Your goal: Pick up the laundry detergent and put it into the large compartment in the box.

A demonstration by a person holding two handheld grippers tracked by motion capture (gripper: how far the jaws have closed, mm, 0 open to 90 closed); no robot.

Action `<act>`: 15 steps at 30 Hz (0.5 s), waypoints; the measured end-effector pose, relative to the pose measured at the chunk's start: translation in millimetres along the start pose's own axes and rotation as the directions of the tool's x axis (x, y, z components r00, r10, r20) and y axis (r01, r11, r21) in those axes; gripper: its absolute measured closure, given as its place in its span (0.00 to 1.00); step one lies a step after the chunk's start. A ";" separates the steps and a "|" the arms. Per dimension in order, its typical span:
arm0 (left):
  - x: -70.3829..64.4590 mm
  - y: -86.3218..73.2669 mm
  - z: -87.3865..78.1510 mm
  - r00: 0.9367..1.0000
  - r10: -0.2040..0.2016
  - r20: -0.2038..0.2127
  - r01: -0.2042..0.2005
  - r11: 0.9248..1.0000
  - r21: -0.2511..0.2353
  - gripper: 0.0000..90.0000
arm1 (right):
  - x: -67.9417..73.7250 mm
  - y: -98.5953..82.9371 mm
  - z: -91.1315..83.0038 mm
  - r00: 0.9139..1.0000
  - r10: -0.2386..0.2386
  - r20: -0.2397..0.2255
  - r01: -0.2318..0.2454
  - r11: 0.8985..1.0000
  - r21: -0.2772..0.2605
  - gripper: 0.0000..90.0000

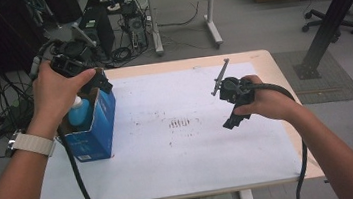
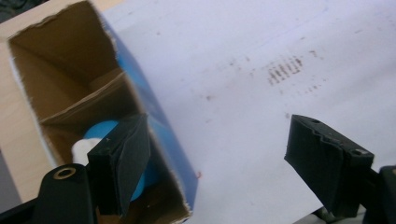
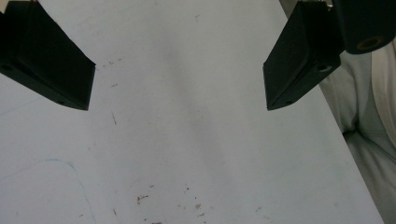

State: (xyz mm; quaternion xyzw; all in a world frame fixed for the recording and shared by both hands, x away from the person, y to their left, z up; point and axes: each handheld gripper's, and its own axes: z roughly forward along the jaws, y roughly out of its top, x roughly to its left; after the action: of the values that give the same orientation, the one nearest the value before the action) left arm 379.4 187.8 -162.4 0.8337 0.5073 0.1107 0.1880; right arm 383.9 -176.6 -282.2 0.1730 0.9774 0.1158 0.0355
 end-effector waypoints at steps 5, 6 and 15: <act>-15.8 1.5 1.3 0.996 0.090 0.027 -0.090 0.996 0.012 0.18 | -0.4 -0.9 0.1 1.000 0.002 0.001 -0.002 1.000 0.002 0.10; -20.6 2.0 2.2 0.993 0.111 0.029 -0.112 0.994 0.019 0.18 | -0.4 -0.9 0.1 1.000 0.002 0.001 -0.002 1.000 0.002 0.10; -43.3 5.8 5.4 0.982 0.184 0.053 -0.185 0.982 0.028 0.11 | -1.3 -2.0 1.0 1.000 0.004 0.000 -0.004 1.000 0.000 0.10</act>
State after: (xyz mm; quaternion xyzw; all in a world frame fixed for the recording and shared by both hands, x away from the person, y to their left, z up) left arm 366.1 145.8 -164.6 0.8826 0.4247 0.0986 0.1759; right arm 384.6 -178.7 -283.7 0.1752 0.9770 0.1160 0.0353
